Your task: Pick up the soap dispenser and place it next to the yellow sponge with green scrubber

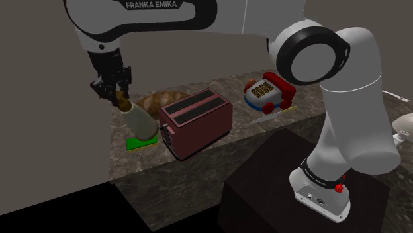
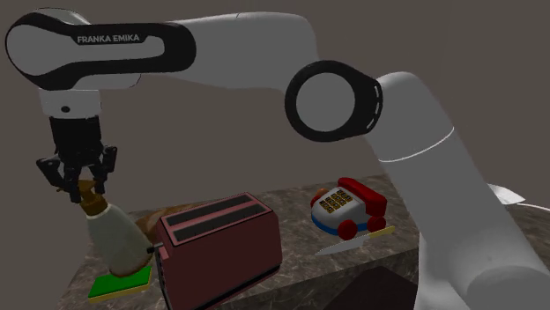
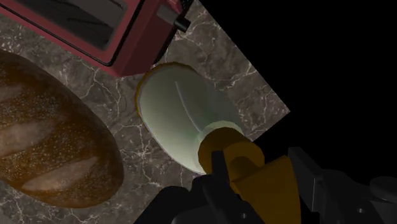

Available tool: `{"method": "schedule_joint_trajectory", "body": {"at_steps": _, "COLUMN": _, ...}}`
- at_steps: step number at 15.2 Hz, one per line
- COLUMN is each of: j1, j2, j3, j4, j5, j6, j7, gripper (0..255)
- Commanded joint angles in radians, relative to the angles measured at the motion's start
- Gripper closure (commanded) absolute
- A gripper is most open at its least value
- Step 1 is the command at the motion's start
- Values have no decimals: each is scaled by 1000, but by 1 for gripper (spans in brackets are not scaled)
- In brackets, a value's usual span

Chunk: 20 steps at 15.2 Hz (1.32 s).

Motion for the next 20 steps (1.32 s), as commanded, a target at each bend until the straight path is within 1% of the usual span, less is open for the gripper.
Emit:
{"method": "schedule_joint_trajectory", "body": {"at_steps": 1, "j1": 36, "j2": 65, "j3": 4, "j4": 110, "j5": -10, "j6": -44, "j7": 35, "gripper": 255}}
{"method": "schedule_joint_trajectory", "body": {"at_steps": 2, "j1": 56, "j2": 111, "j3": 5, "j4": 187, "j5": -16, "j6": -75, "j7": 51, "gripper": 255}}
{"method": "schedule_joint_trajectory", "body": {"at_steps": 3, "j1": 79, "j2": 171, "j3": 6, "j4": 291, "j5": -23, "j6": -118, "j7": 66, "gripper": 255}}
{"method": "schedule_joint_trajectory", "body": {"at_steps": 4, "j1": 111, "j2": 293, "j3": 2, "j4": 508, "j5": -31, "j6": -212, "j7": 78, "gripper": 255}}
{"method": "schedule_joint_trajectory", "body": {"at_steps": 5, "j1": 103, "j2": 239, "j3": 3, "j4": 396, "j5": -27, "j6": -155, "j7": 80, "gripper": 255}}
{"method": "schedule_joint_trajectory", "body": {"at_steps": 6, "j1": 99, "j2": 213, "j3": 4, "j4": 336, "j5": -26, "j6": -121, "j7": 81, "gripper": 255}}
{"method": "schedule_joint_trajectory", "body": {"at_steps": 9, "j1": 90, "j2": 168, "j3": 6, "j4": 216, "j5": -23, "j6": -46, "j7": 83, "gripper": 255}}
{"method": "schedule_joint_trajectory", "body": {"at_steps": 14, "j1": 82, "j2": 132, "j3": 8, "j4": 87, "j5": -21, "j6": 47, "j7": 84, "gripper": 255}}
{"method": "schedule_joint_trajectory", "body": {"at_steps": 20, "j1": 77, "j2": 117, "j3": 8, "j4": -17, "j5": -21, "j6": 135, "j7": 85, "gripper": 255}}
